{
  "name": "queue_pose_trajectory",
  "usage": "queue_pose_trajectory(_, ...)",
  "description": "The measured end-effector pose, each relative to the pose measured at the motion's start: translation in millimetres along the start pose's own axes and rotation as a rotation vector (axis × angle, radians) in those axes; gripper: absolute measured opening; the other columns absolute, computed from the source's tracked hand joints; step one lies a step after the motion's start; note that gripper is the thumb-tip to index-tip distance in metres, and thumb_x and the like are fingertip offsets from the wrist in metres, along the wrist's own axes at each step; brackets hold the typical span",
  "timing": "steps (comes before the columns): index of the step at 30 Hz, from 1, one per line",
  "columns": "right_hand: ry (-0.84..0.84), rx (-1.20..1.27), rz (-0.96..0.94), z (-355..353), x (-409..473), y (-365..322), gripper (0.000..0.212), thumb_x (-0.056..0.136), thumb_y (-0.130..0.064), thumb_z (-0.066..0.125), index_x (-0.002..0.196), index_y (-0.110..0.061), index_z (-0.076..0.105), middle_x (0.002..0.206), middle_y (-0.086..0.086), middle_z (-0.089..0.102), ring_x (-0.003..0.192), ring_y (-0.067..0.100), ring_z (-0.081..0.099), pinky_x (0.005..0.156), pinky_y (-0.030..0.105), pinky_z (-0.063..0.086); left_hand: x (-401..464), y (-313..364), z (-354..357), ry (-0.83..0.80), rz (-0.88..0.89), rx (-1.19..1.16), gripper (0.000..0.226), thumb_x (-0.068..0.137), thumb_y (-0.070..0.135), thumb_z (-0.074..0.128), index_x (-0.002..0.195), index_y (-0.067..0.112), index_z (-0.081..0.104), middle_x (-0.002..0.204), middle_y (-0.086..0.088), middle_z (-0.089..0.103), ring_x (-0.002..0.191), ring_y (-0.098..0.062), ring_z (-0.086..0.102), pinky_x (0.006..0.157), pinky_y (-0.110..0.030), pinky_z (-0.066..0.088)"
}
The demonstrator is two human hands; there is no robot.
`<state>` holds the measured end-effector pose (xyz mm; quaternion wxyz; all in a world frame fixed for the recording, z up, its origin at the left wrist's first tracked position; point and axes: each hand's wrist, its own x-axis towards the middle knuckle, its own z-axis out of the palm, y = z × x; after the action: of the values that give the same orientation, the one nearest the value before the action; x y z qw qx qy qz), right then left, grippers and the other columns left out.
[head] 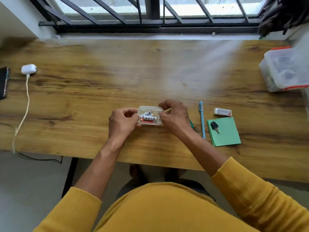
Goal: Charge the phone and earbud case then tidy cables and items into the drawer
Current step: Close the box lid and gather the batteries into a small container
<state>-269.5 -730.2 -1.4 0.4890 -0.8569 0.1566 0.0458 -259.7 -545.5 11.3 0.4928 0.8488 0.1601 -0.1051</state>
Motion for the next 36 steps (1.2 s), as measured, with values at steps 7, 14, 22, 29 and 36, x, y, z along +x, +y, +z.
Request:
queue_pose_trajectory(7, 0.034, 0.0, 0.043, -17, -48, 21, 0.03, 0.094, -0.011, 0.068, 0.121, -0.022, 0.074, 0.111, -0.007, 0.07, 0.097, 0.01, 0.067, 0.072, 0.021, 0.056, -34, -17, 11, -0.133, -0.023, -0.101, 0.017, 0.092, 0.007, 0.078, 0.107, 0.015, 0.079, 0.094, -0.004, 0.081, 0.076, -0.02, 0.081, 0.083, -0.052, 0.066)
queue_pose_trajectory(14, 0.165, 0.031, 0.094, -23, -98, 37, 0.028, 0.093, -0.006, 0.067, 0.117, -0.017, 0.076, 0.105, -0.002, 0.074, 0.099, 0.013, 0.07, 0.08, 0.029, 0.063, -69, -30, 17, -0.301, 0.009, -0.159, 0.022, 0.092, 0.004, 0.079, 0.108, 0.02, 0.076, 0.102, -0.011, 0.08, 0.082, -0.024, 0.081, 0.084, -0.052, 0.066)
queue_pose_trajectory(22, 0.223, 0.123, 0.128, -34, -135, 51, 0.041, 0.095, -0.003, 0.067, 0.132, -0.018, 0.062, 0.122, 0.004, 0.064, 0.11, 0.015, 0.065, 0.074, 0.02, 0.058, -96, -34, 32, -0.401, -0.016, -0.208, 0.026, 0.098, 0.006, 0.073, 0.125, 0.008, 0.073, 0.111, -0.012, 0.078, 0.087, -0.024, 0.081, 0.081, -0.042, 0.067)
queue_pose_trajectory(29, 0.174, 0.18, 0.143, -41, -138, 52, 0.042, 0.095, -0.002, 0.065, 0.133, -0.02, 0.06, 0.125, 0.005, 0.063, 0.113, 0.018, 0.064, 0.072, 0.018, 0.056, -105, -31, 42, -0.363, -0.066, -0.221, 0.026, 0.101, 0.006, 0.068, 0.127, 0.007, 0.072, 0.113, -0.014, 0.077, 0.087, -0.021, 0.081, 0.081, -0.039, 0.068)
queue_pose_trajectory(36, 0.158, 0.13, 0.095, -51, -137, 69, 0.034, 0.098, -0.01, 0.065, 0.13, -0.02, 0.062, 0.12, -0.001, 0.064, 0.111, 0.013, 0.064, 0.073, 0.016, 0.052, -124, -42, 47, -0.203, -0.151, -0.374, 0.017, 0.105, 0.007, 0.063, 0.12, 0.005, 0.071, 0.105, -0.015, 0.078, 0.085, -0.02, 0.078, 0.08, -0.037, 0.067)
